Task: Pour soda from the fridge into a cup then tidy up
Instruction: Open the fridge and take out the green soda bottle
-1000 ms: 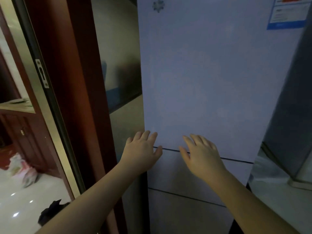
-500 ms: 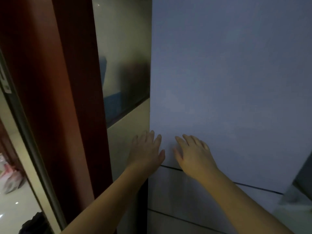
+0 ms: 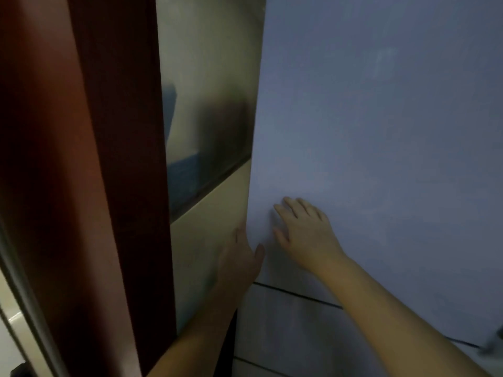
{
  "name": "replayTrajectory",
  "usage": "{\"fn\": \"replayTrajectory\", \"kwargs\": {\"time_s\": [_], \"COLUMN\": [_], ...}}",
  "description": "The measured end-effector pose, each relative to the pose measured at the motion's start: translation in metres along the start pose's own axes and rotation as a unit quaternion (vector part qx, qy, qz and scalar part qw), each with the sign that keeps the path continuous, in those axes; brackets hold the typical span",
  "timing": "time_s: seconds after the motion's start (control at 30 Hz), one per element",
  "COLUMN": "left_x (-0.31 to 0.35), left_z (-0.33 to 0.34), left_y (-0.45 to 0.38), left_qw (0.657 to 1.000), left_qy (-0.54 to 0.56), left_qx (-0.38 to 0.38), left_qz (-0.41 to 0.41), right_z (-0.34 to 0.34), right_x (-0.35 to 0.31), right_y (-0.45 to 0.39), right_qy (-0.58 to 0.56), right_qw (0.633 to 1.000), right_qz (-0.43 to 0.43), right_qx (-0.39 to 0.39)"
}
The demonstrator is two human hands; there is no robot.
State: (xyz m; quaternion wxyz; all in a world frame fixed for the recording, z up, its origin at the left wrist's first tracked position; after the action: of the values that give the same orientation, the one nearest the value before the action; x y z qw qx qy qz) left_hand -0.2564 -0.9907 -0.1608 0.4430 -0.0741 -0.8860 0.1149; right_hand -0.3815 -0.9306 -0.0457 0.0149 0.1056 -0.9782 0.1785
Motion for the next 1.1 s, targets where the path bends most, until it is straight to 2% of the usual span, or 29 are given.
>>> {"fn": "replayTrajectory", "kwargs": {"time_s": [0.17,0.27,0.6,0.8,1.0,1.1], "left_x": [-0.007,0.003,0.01,0.012,-0.001,0.008], "left_z": [0.011,0.006,-0.001,-0.007,-0.011,-0.024], "left_y": [-0.029,-0.036,-0.031,-0.025,0.005,0.035], "left_qw": [0.988,0.984,0.98,0.983,0.986,0.986], "left_qy": [0.151,0.179,0.199,0.181,0.163,0.164], "left_qx": [-0.001,-0.003,-0.015,-0.018,0.007,0.012], "left_qz": [-0.032,-0.02,-0.021,-0.01,-0.029,-0.026], "right_z": [0.009,0.016,0.035,0.036,0.041,0.038], "right_x": [0.008,0.011,0.017,0.012,-0.007,-0.015], "right_y": [-0.01,-0.009,-0.006,-0.006,0.022,0.039], "right_qy": [0.039,0.068,0.095,0.087,0.082,0.079], "right_qw": [0.999,0.996,0.992,0.994,0.993,0.995], "right_qz": [-0.025,-0.019,-0.028,0.013,0.008,-0.015], "right_qx": [0.026,0.05,0.079,0.069,0.088,0.064]}}
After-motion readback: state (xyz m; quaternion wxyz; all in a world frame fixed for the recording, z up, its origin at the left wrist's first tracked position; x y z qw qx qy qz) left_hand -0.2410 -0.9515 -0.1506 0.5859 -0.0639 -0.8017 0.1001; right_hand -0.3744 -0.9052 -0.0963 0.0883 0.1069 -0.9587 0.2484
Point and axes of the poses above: each hand's wrist, its own y-axis away from the middle knuckle, its own z-axis out of the palm, x = y × z, the point moved 4 cm from there along -y, towards the middle knuckle, and after that the axes turned 4 degrees about -x, right-handed, at the moved point
